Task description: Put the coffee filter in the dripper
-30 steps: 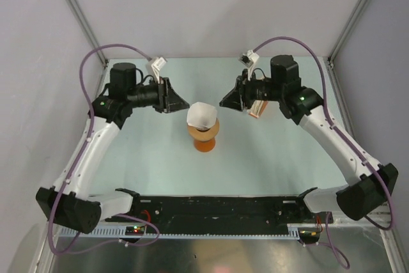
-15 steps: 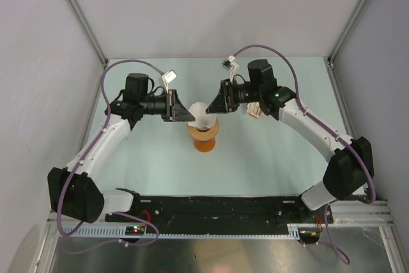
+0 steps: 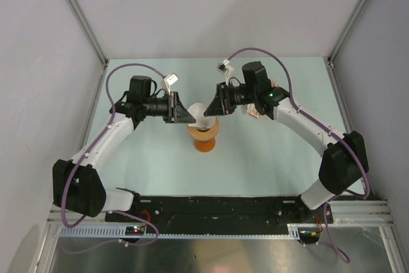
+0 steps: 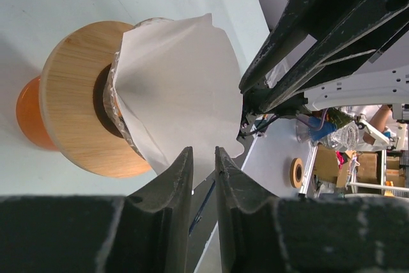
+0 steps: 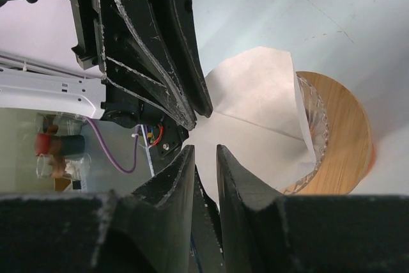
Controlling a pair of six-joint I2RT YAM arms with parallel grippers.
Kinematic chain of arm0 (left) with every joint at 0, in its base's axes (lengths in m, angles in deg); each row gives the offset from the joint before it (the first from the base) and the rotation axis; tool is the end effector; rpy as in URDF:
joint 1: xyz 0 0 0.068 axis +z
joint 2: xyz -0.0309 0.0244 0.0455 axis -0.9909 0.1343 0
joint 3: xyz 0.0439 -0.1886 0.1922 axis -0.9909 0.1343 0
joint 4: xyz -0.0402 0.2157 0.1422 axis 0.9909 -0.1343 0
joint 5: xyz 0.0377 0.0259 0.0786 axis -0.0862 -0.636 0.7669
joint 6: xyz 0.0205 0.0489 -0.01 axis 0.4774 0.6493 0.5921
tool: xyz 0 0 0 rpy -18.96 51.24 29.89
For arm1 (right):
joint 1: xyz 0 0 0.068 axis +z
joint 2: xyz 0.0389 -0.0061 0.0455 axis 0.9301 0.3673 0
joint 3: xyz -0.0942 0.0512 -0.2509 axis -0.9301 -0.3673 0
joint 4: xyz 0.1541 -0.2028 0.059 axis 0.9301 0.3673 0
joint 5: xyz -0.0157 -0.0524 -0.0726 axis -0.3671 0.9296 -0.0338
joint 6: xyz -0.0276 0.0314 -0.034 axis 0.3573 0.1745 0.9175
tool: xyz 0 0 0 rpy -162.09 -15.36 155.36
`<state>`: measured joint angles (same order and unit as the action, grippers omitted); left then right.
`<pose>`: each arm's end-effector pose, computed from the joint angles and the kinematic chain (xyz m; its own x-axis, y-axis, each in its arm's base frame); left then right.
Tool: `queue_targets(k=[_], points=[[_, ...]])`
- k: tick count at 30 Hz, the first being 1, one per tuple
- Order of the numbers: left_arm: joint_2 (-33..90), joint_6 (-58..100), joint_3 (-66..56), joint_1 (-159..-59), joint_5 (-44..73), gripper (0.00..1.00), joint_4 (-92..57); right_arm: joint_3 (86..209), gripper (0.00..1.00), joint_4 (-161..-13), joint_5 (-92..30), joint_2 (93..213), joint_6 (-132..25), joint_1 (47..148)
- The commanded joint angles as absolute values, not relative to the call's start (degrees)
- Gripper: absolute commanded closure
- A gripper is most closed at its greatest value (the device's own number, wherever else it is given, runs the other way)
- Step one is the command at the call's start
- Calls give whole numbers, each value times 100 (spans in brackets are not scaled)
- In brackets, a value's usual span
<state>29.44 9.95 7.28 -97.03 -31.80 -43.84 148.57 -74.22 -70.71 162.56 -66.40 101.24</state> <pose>0.2641 -0.0995 0.2976 -0.8676 -0.0021 -0.4973 0.4465 0.4369 -0.7809 0.2903 0.2182 0.3297 -0.6782 -0.1645 -0.7162 -0.7273 0.2899 0.6221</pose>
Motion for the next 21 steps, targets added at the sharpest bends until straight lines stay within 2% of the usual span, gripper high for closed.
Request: queue_targets(k=[1, 16, 21], points=[[2984, 933, 748, -9661, -3351, 76, -4144, 14862, 75, -7311, -6988, 16329, -6355, 10185], [3135, 989, 737, -9661, -3324, 74, -4133, 14840, 77, -7084, -6684, 16448, -6209, 10049], [3108, 1023, 700, -9669, -3339, 70, -4139, 14839, 77, -7115, -6745, 16433, -6235, 10090]])
